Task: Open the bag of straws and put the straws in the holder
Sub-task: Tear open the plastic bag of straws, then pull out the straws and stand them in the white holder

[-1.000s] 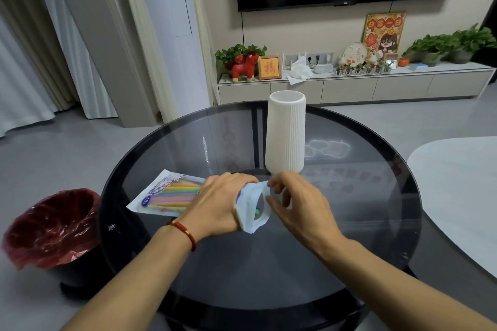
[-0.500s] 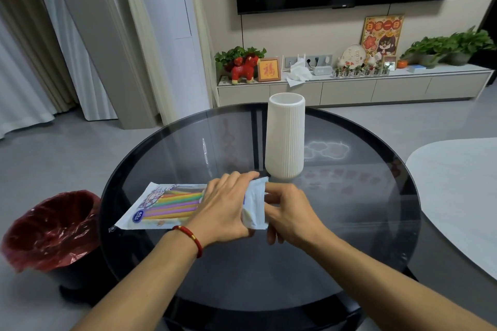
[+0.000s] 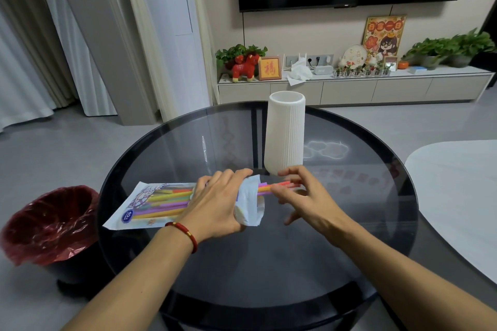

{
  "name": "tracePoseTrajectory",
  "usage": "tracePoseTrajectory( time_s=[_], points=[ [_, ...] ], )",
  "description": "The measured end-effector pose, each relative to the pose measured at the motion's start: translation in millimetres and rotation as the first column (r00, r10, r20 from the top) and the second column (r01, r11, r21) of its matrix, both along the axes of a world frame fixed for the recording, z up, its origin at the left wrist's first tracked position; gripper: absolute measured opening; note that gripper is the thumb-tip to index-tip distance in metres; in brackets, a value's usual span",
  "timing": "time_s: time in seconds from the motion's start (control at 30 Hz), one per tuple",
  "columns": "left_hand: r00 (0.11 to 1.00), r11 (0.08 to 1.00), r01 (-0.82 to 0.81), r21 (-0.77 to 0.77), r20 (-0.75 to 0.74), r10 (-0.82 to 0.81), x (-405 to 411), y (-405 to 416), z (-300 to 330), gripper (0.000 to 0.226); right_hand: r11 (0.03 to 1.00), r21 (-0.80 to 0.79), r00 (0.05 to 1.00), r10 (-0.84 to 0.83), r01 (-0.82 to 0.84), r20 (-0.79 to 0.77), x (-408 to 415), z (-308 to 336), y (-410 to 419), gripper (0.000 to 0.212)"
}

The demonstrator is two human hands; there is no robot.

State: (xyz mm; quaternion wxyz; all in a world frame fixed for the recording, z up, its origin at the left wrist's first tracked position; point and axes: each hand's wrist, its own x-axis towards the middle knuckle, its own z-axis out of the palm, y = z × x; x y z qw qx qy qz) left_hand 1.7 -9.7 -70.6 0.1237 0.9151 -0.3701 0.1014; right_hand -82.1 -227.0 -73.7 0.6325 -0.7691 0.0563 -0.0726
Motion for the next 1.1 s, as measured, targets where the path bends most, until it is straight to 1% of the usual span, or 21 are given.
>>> tracePoseTrajectory(
  time_s=[0.03,0.1,0.13,0.17,0.3,0.4,0.43,0.5,0.57,0.67,0.7,0.73,0.8,0.83,0.87,0.9,0.97,1.0,1.03,1.07,1.1],
  points=[
    [1.000,1.000,0.000,0.005,0.006,0.000,-1.5,-3.2,-0.8,0.092,1.000,-0.009,0.999,0.012,-0.012,0.037,1.3,-0.9,6.5,0.029],
    [1.000,1.000,-0.012,0.016,0.018,0.012,-4.2,-6.8,-2.5,0.095,1.000,-0.026,0.995,-0.003,0.006,0.101,4.6,-1.9,17.3,0.014],
    [1.000,0.999,-0.016,0.029,0.009,0.016,-4.6,-6.7,-2.8,0.097,1.000,-0.015,0.993,-0.020,0.022,0.116,6.4,-1.9,19.4,0.007],
    [1.000,0.999,-0.016,0.049,-0.011,0.016,-4.2,-5.2,-3.0,0.099,0.999,0.010,0.992,-0.039,0.038,0.118,8.0,-1.9,17.8,0.004],
    [0.998,0.992,-0.038,0.121,-0.046,0.044,-0.8,8.7,0.8,0.103,0.990,0.116,0.994,-0.088,0.080,0.071,6.6,2.8,-10.8,0.005],
    [0.979,0.977,-0.055,0.205,-0.182,0.093,-0.9,18.4,3.9,0.099,0.976,0.204,0.993,-0.097,0.081,0.069,0.2,3.9,-40.1,0.004],
    [0.966,0.975,-0.060,0.212,-0.234,0.110,-2.0,19.1,6.1,0.094,0.971,0.228,0.993,-0.093,0.075,0.069,-2.0,3.5,-47.5,0.009],
    [0.946,0.985,-0.084,0.148,-0.299,0.126,-3.4,14.2,10.6,0.085,0.963,0.265,0.995,-0.071,0.052,0.064,-6.3,3.4,-56.6,0.025],
    [0.954,0.990,-0.089,0.112,-0.275,0.117,-6.9,4.4,13.1,0.070,0.957,0.289,0.997,-0.044,0.024,0.065,-9.4,4.2,-59.3,0.037],
    [0.977,0.979,-0.071,0.190,-0.183,0.106,-9.8,-5.4,6.7,0.028,0.935,0.355,0.995,-0.051,0.016,0.091,-12.9,9.4,-61.8,0.037],
    [0.977,0.976,-0.079,0.204,-0.180,0.116,-9.8,-7.2,4.3,0.018,0.918,0.396,0.992,-0.074,0.029,0.099,-13.6,10.9,-62.9,0.034],
    [0.975,0.975,-0.086,0.206,-0.182,0.124,-10.8,-8.6,3.3,0.014,0.892,0.450,0.990,-0.101,0.046,0.101,-14.0,12.6,-63.5,0.031],
    [0.981,0.975,-0.091,0.201,-0.153,0.123,-11.5,-12.1,3.8,0.014,0.805,0.590,0.985,-0.144,0.064,0.091,-14.0,12.3,-62.5,0.028],
    [0.985,0.974,-0.099,0.202,-0.122,0.125,-11.3,-14.3,4.2,0.015,0.757,0.651,0.987,-0.143,0.061,0.074,-13.5,11.1,-59.2,0.032],
    [0.986,0.971,-0.110,0.210,-0.098,0.133,-11.6,-16.3,4.2,0.018,0.730,0.681,0.992,-0.118,0.058,0.042,-13.4,9.3,-53.5,0.039],
    [0.986,0.968,-0.121,0.220,-0.086,0.143,-12.5,-18.4,3.4,0.021,0.731,0.680,0.997,-0.077,0.059,-0.003,-13.2,6.8,-44.9,0.050],
    [0.985,0.964,-0.128,0.233,-0.084,0.151,-17.8,-24.0,1.3,0.025,0.785,0.618,0.997,0.010,0.041,-0.079,-10.3,0.7,-19.9,0.069],
    [0.987,0.965,-0.119,0.234,-0.080,0.142,-21.8,-28.5,0.5,0.026,0.813,0.581,0.996,0.034,0.020,-0.081,-8.4,-2.6,-5.8,0.071],
    [0.989,0.967,-0.110,0.228,-0.072,0.129,-25.9,-33.2,-0.1,0.028,0.838,0.546,0.998,0.029,0.009,-0.061,-5.7,-5.2,8.2,0.065],
    [0.990,0.971,-0.104,0.217,-0.068,0.121,-29.0,-37.1,0.1,0.028,0.858,0.512,0.999,-0.016,0.029,-0.029,-2.0,-6.8,20.1,0.048],
    [0.990,0.973,-0.105,0.204,-0.070,0.121,-30.9,-40.0,0.7,0.029,0.877,0.473,0.996,-0.095,0.085,-0.004,1.2,-6.2,27.5,0.029]
  ],
)
